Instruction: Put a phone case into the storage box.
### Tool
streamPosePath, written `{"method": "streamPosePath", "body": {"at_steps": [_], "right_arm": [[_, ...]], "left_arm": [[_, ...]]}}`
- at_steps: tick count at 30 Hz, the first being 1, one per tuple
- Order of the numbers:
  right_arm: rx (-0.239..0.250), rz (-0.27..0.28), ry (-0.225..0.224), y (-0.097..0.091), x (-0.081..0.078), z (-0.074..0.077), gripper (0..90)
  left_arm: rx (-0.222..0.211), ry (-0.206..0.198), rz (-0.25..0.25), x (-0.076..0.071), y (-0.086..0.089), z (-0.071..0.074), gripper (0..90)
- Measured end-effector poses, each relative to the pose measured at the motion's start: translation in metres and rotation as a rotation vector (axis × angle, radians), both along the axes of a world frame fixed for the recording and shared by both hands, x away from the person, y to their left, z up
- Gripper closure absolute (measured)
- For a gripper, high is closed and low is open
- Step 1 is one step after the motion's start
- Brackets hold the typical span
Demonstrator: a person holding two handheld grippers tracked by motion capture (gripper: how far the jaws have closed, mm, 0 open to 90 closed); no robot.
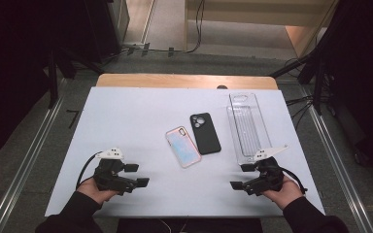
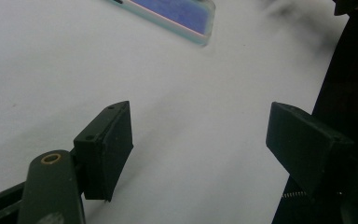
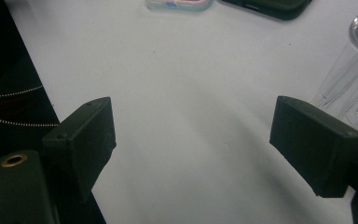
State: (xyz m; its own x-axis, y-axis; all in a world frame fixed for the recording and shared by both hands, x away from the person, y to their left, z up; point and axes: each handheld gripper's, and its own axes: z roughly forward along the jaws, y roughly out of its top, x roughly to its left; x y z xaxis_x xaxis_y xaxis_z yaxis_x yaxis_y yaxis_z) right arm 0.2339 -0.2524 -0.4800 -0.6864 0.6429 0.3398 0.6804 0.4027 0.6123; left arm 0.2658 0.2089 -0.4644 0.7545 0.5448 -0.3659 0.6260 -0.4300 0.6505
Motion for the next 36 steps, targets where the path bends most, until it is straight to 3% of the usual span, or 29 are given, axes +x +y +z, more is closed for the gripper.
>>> {"method": "streamPosePath", "body": {"at_steps": [11, 15, 18, 22, 31, 36], "right_arm": [[0.042, -0.009, -0.017, 0.010, 0.000, 0.008, 12.4], [0.059, -0.058, -0.016, 0.018, 0.000, 0.013, 12.4], [0.077, -0.065, -0.022, 0.023, 0.001, 0.015, 12.4], [0.059, -0.075, -0.040, 0.030, 0.001, 0.017, 12.4], [0.075, -0.087, -0.034, 0.045, 0.007, 0.020, 12.4], [0.062, -0.060, -0.035, 0.054, 0.009, 0.020, 12.4]], "left_arm": [[-0.015, -0.001, 0.017, 0.000, 0.002, 0.001, 23.3], [-0.023, 0.000, 0.022, 0.000, 0.002, 0.002, 23.3], [-0.020, 0.001, 0.019, 0.000, 0.002, 0.001, 23.3], [-0.024, 0.003, 0.022, 0.000, 0.002, 0.001, 23.3], [-0.021, 0.004, 0.021, 0.000, 0.002, 0.001, 23.3], [-0.021, 0.002, 0.021, 0.001, 0.002, 0.001, 23.3]]}}
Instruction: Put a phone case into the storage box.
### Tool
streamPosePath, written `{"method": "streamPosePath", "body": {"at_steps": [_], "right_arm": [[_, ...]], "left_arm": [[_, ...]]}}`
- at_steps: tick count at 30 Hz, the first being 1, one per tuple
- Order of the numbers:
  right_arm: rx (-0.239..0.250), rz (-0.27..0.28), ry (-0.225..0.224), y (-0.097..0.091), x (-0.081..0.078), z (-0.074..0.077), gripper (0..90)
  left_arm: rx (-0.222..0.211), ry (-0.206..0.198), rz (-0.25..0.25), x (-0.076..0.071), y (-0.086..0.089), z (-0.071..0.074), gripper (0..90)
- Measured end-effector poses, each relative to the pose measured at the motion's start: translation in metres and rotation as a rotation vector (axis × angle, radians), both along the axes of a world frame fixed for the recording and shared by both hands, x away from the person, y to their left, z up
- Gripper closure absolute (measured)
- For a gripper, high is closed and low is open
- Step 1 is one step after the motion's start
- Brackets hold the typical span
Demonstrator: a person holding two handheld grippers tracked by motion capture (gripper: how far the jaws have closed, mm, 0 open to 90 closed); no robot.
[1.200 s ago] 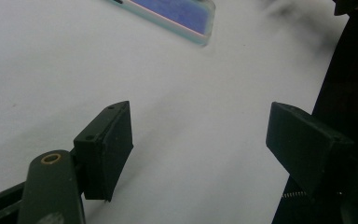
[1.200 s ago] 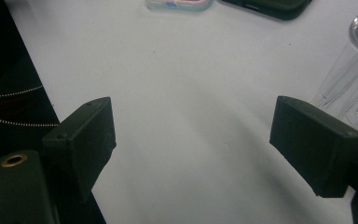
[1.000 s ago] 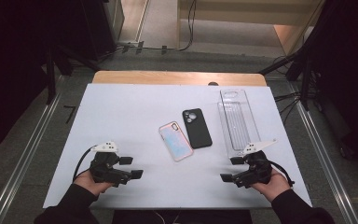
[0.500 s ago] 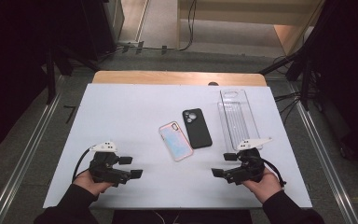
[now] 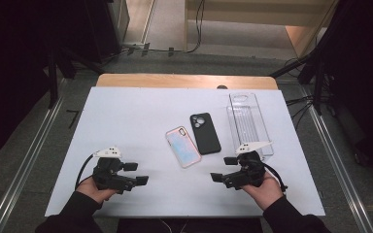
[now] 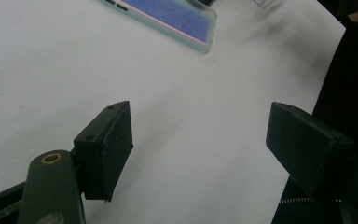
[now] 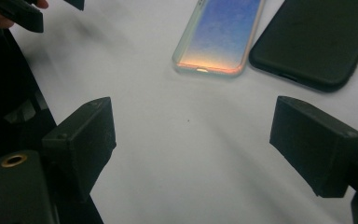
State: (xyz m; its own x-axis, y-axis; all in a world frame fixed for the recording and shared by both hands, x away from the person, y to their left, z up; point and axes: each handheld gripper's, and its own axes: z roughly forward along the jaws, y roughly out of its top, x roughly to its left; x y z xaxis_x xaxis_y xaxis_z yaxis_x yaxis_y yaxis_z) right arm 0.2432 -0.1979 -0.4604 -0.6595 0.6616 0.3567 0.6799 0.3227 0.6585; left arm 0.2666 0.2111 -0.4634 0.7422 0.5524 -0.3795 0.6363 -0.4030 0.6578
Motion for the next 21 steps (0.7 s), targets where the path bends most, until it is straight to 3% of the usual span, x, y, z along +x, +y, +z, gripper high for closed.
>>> {"method": "streamPosePath", "body": {"at_steps": [2, 21], "right_arm": [[-0.018, 0.007, 0.004, 0.004, 0.002, 0.000, 12.4], [-0.023, -0.040, -0.019, 0.026, 0.017, 0.004, 12.3]], "left_arm": [[0.000, 0.001, -0.002, 0.000, 0.000, 0.000, 23.3], [0.009, 0.004, -0.001, 0.000, 0.000, 0.000, 23.3]]}}
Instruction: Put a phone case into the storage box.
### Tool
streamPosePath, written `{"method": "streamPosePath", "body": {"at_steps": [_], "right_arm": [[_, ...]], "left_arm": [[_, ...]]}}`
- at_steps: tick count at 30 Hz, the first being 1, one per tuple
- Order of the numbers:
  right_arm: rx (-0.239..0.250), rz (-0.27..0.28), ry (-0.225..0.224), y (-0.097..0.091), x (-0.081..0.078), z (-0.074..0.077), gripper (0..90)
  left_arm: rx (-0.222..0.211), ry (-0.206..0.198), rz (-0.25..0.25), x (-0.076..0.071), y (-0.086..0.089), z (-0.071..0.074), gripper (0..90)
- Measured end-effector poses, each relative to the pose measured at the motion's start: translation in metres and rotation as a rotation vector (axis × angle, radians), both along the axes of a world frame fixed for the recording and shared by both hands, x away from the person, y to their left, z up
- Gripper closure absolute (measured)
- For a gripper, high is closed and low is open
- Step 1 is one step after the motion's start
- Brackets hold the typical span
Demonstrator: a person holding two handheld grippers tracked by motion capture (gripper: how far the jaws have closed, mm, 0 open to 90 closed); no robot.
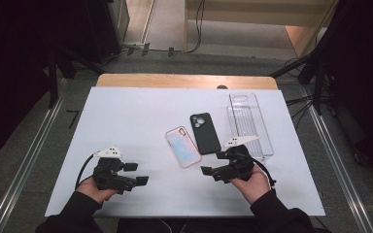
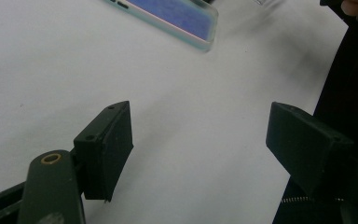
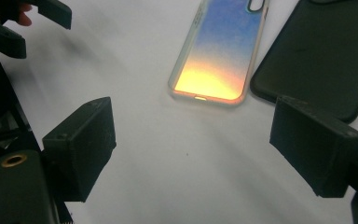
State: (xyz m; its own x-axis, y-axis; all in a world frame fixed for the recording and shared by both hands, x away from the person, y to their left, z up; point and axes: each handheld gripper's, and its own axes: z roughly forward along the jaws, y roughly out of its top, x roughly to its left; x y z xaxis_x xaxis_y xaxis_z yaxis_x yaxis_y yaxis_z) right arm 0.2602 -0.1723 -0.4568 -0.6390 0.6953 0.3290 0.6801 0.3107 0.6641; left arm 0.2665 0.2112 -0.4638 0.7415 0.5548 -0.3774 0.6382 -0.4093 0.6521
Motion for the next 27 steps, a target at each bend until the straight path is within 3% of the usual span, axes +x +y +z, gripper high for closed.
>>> {"method": "streamPosePath", "body": {"at_steps": [7, 19, 27], "right_arm": [[-0.004, -0.004, 0.001, 0.011, 0.008, 0.002, 12.4], [-0.009, -0.063, -0.022, 0.024, 0.026, 0.005, 12.3], [0.005, -0.057, -0.005, 0.035, 0.037, 0.003, 10.9]], "left_arm": [[0.000, 0.000, 0.001, 0.000, 0.000, 0.000, 23.3], [-0.010, 0.007, 0.005, 0.001, 0.001, -0.001, 23.3], [-0.007, 0.009, 0.009, 0.002, 0.001, -0.001, 23.3]]}}
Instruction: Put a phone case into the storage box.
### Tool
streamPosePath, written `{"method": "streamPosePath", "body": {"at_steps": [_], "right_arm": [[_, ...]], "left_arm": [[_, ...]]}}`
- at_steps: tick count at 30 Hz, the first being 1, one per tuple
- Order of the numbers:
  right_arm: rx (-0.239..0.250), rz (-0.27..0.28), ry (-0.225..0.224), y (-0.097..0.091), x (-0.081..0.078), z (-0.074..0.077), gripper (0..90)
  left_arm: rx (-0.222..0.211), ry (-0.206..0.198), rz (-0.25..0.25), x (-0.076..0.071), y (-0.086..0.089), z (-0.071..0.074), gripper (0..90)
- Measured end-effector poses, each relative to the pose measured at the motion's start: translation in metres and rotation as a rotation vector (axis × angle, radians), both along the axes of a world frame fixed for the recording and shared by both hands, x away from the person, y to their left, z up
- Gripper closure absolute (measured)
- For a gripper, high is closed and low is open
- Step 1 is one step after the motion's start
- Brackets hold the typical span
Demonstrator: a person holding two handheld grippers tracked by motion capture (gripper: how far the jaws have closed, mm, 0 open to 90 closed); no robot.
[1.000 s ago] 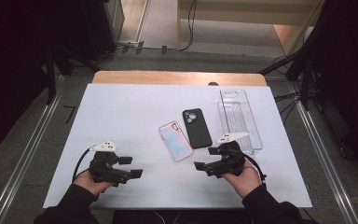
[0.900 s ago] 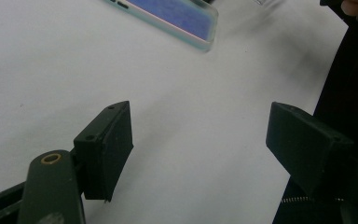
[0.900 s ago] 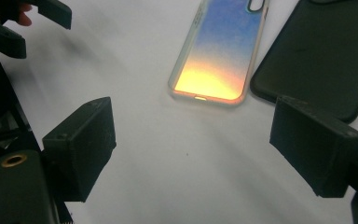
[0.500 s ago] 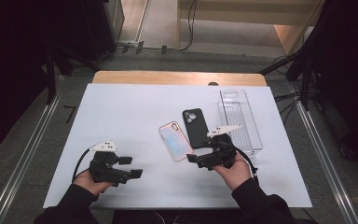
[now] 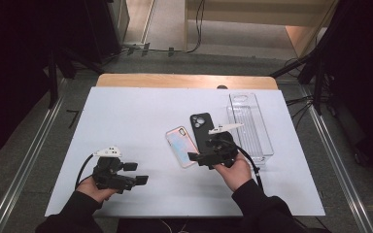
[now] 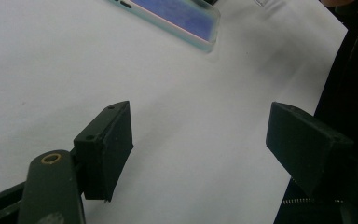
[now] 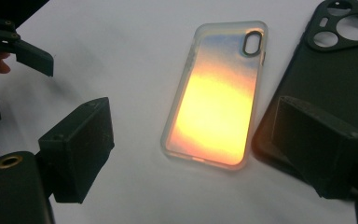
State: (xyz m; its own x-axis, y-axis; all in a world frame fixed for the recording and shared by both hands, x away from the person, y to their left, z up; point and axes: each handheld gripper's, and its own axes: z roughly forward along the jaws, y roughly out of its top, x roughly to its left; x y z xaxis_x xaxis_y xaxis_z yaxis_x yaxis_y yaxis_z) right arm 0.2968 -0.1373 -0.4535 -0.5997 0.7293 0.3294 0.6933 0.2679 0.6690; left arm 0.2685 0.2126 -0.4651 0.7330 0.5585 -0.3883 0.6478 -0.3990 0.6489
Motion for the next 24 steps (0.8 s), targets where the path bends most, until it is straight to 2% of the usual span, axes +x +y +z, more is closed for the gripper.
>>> {"method": "streamPosePath", "body": {"at_steps": [2, 8, 13, 20, 24], "right_arm": [[0.010, 0.013, -0.008, 0.006, 0.005, -0.001, 0.0], [-0.035, 0.008, -0.004, 0.019, 0.013, -0.003, 0.0], [-0.065, -0.021, 0.004, 0.026, 0.022, -0.008, 0.0], [-0.084, -0.069, 0.006, 0.028, 0.033, -0.011, 0.0], [-0.078, -0.106, 0.020, 0.031, 0.037, -0.013, 0.0]], "left_arm": [[-0.001, 0.000, -0.003, 0.000, 0.000, 0.000, 23.3], [-0.001, 0.001, -0.002, 0.000, 0.000, 0.000, 23.3], [0.001, -0.001, -0.001, -0.001, 0.000, 0.000, 23.3], [-0.001, 0.001, 0.000, 0.000, 0.001, 0.000, 23.3], [-0.001, 0.001, -0.001, 0.000, 0.000, 0.000, 23.3]]}}
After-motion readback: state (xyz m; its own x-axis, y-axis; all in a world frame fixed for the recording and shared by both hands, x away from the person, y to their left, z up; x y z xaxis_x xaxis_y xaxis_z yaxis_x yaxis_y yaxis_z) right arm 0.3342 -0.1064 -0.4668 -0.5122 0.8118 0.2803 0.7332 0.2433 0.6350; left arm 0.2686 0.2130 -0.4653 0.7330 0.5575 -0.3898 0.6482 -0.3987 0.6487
